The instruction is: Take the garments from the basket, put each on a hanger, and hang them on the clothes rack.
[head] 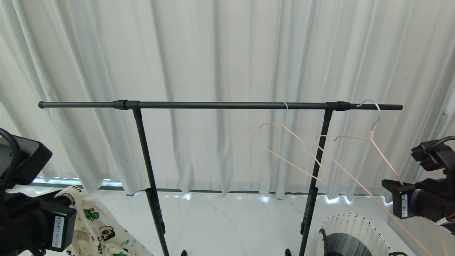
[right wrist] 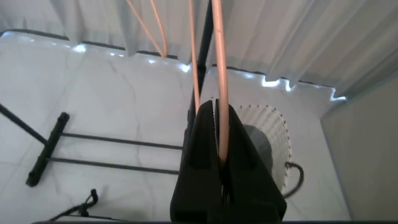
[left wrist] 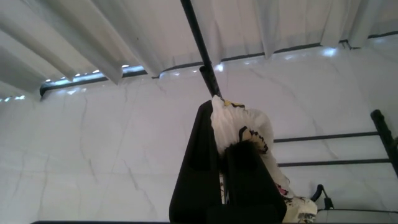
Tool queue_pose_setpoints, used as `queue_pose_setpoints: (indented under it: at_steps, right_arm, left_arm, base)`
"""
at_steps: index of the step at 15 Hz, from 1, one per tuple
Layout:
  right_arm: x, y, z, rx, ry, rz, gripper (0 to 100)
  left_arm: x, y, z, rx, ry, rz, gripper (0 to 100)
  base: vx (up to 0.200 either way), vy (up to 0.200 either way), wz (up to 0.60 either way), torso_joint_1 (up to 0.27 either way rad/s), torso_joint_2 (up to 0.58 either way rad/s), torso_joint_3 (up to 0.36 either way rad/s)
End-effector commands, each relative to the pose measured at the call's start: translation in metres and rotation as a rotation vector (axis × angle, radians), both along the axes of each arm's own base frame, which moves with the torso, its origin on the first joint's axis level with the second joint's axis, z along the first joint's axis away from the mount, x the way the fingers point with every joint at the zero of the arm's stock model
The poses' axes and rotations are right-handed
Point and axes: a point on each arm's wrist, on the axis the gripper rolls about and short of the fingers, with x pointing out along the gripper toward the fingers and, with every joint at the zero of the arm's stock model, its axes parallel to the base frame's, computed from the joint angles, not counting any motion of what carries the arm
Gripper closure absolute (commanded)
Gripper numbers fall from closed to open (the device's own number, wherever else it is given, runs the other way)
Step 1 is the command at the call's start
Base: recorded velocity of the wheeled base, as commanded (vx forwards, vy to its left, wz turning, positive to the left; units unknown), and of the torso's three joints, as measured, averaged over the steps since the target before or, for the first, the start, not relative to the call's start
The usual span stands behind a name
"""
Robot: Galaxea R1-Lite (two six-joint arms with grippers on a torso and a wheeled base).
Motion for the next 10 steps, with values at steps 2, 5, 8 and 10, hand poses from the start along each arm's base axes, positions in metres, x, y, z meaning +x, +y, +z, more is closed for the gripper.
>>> queue_pose_setpoints:
  at_steps: [2, 5, 8, 10]
  right_arm:
    - [-0.018, -0.007, 0.004, 0.0, -0.027, 0.008, 100]
    - [-0.027, -0.004, 0.01, 0.003, -0.049, 0.051, 100]
    - [-0.034, 0.008, 0.023, 0.03, -0.1, 0.144, 100]
    - [-0.038, 0.017, 0.03, 0.052, -0.12, 0.215, 100]
  left_arm:
    - [-0.001, 0.001, 0.0, -0.003, -0.003, 0.001, 100]
    - [-0.005, 0.003, 0.002, -0.013, -0.019, -0.004, 100]
    - [-0.006, 0.004, 0.002, -0.016, -0.022, -0.008, 100]
    - [-0.008, 0.0, 0.002, -0.021, -0.022, -0.05, 100]
  base:
    - [-0.2, 0.0, 0.0, 0.0, 0.0, 0.005]
    - [-0.133, 0.0, 0.0, 0.0, 0.0, 0.005]
    - [0.0, 0.0, 0.0, 0.0, 0.0, 0.0]
    - [0.0, 0.0, 0.0, 0.0, 0.0, 0.0]
